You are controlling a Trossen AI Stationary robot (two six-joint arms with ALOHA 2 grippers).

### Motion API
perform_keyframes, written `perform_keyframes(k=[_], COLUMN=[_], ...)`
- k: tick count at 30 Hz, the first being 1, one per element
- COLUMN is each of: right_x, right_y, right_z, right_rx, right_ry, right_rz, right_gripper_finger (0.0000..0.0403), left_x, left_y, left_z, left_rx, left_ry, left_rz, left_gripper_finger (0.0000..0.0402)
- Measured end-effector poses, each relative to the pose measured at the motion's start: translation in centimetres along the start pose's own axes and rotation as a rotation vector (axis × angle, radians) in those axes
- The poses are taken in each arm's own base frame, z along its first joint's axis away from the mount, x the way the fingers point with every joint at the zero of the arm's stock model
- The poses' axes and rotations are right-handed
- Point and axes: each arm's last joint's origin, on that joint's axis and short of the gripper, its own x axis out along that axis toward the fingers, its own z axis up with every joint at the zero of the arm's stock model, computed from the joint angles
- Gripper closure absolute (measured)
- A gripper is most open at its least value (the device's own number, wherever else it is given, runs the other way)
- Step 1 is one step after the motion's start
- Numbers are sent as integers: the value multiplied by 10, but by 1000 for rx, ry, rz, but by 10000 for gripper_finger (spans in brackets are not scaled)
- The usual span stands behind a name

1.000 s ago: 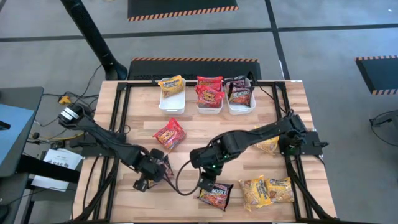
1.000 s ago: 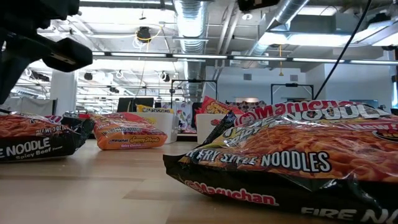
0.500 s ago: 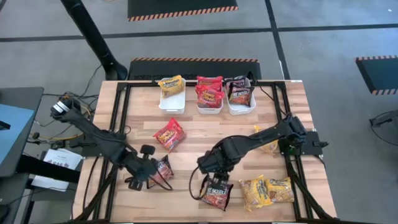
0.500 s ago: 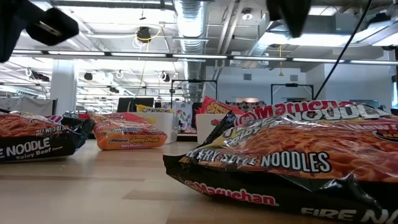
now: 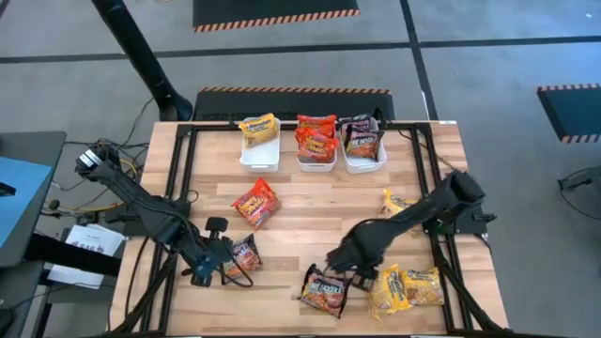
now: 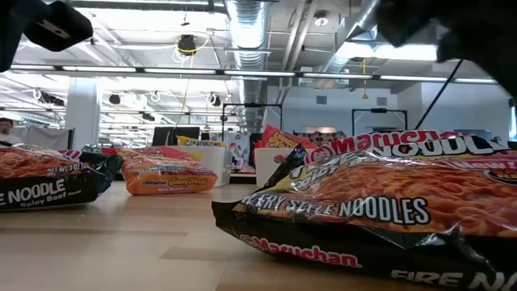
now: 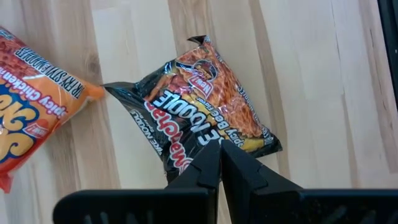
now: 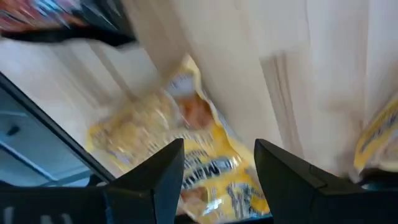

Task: Sort Maruchan noodles
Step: Put the black noodle pack into the right white bin

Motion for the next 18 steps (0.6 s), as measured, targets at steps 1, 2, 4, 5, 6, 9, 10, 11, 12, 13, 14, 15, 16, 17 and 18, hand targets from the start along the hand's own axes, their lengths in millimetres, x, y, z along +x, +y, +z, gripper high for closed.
perform_keyframes(k=[1, 2, 4, 5, 6, 9, 10, 11, 12, 13, 14, 15, 16, 17, 18], right_x=[3, 7, 14, 16, 17, 18, 18, 17, 16, 15, 14, 14, 15, 15, 15], right_y=[-4, -10, -18, -22, -27, -39, -41, -42, -44, -45, -45, -45, -45, -45, -44], right_z=[-5, -10, -19, -23, -27, -38, -39, -41, -41, -41, -40, -38, -36, -33, -29], right_rx=[16, 34, 70, 89, 108, 140, 138, 135, 130, 124, 118, 117, 115, 113, 114], right_ry=[-1, -8, -30, -48, -70, -142, -175, -207, -240, -276, -307, -334, -355, -375, -388], right_rz=[22, 39, 94, 127, 160, 278, 328, 379, 430, 485, 535, 576, 607, 633, 648], right_gripper_finger=[184, 184, 184, 184, 184, 184, 184, 184, 184, 184, 184, 184, 184, 184, 184], left_x=[0, 0, 0, 0, 0, 0, 0, 0, 0, 0, 0, 0, 0, 0, 0], left_y=[0, 0, 0, 0, 0, 0, 0, 0, 0, 0, 0, 0, 0, 0, 0], left_z=[0, 0, 0, 0, 0, 0, 0, 0, 0, 0, 0, 0, 0, 0, 0], left_rx=[0, 0, 0, 0, 0, 1, 1, 1, 0, 0, 0, 1, 1, 0, 0], left_ry=[0, 0, 0, 0, 0, 3, 3, 3, 3, 3, 3, 3, 3, 3, 3], left_rz=[0, 0, 1, 0, 1, 1, 2, 2, 2, 2, 2, 2, 2, 2, 2], left_gripper_finger=[401, 401, 401, 401, 401, 401, 401, 401, 401, 401, 401, 401, 401, 401, 401])
